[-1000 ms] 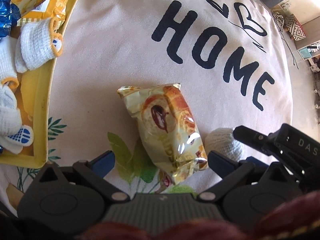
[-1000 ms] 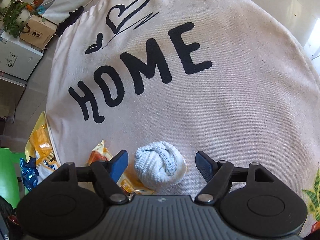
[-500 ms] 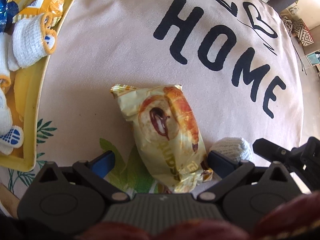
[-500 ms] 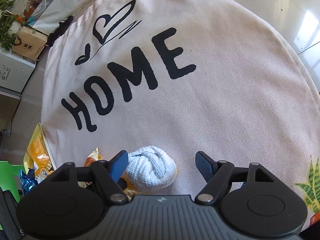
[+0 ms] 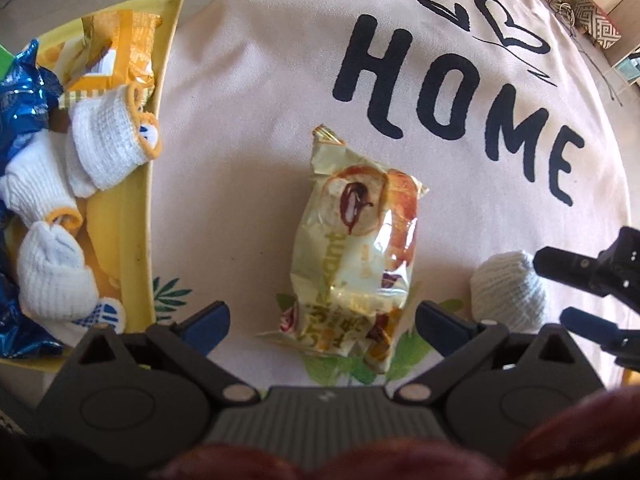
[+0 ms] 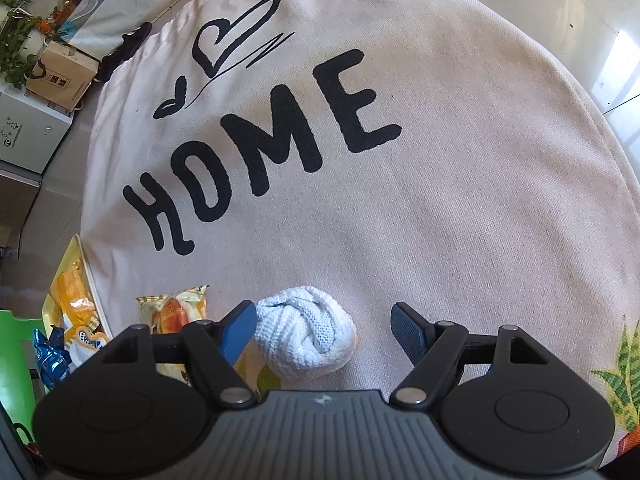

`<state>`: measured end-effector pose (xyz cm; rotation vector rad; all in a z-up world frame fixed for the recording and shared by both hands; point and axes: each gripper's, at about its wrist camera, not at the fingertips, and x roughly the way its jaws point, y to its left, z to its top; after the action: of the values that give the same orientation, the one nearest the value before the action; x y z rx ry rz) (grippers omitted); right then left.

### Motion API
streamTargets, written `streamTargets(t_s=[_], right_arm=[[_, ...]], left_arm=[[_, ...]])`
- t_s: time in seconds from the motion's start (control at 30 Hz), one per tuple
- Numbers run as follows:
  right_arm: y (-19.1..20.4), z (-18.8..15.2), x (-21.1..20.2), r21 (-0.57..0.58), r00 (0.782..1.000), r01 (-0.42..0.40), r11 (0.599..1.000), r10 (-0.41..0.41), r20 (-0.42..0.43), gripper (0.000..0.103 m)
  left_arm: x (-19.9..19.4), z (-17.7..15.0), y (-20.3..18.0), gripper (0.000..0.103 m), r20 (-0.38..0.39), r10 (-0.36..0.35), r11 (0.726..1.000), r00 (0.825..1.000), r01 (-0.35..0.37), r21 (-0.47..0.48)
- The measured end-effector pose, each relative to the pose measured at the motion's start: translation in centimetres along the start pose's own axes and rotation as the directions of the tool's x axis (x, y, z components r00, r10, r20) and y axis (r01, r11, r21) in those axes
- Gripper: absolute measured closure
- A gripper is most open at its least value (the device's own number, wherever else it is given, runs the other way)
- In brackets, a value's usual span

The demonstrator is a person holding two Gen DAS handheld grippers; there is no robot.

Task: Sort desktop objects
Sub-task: 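Lower the open left tool over the croissant packet and close on it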

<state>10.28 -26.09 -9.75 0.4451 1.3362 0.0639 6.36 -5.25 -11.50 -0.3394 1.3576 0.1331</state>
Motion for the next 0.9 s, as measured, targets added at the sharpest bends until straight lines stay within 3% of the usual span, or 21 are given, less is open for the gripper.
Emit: streamTargets(t_s=[0.07,0.5,0.9], right_arm=[[0.1,-0.1,0.1,-0.012,1.0,0.003,1.0,-0.003,-0.003,0.028],[1.3,-0.5,0.7,-0.107,0.999,0.032,0.994,-0.03,0.016,0.027],[2.1,-0.9,1.7,-0.146,1.0,0.024,0.989,-0.026,-0.012,0.027]], left_arm=[[0.0,0.0,-0.1,0.0,0.003,-0.015,1.0,1.0,0.015,0.002],[1.7,0.6,-2.6,0.0,0.005,0.074,0.994,0.997,-0.074,0.086],[2.6,0.7,-3.5,0.0,-0.01,0.073,0.992,0.997,-0.072,0.108]])
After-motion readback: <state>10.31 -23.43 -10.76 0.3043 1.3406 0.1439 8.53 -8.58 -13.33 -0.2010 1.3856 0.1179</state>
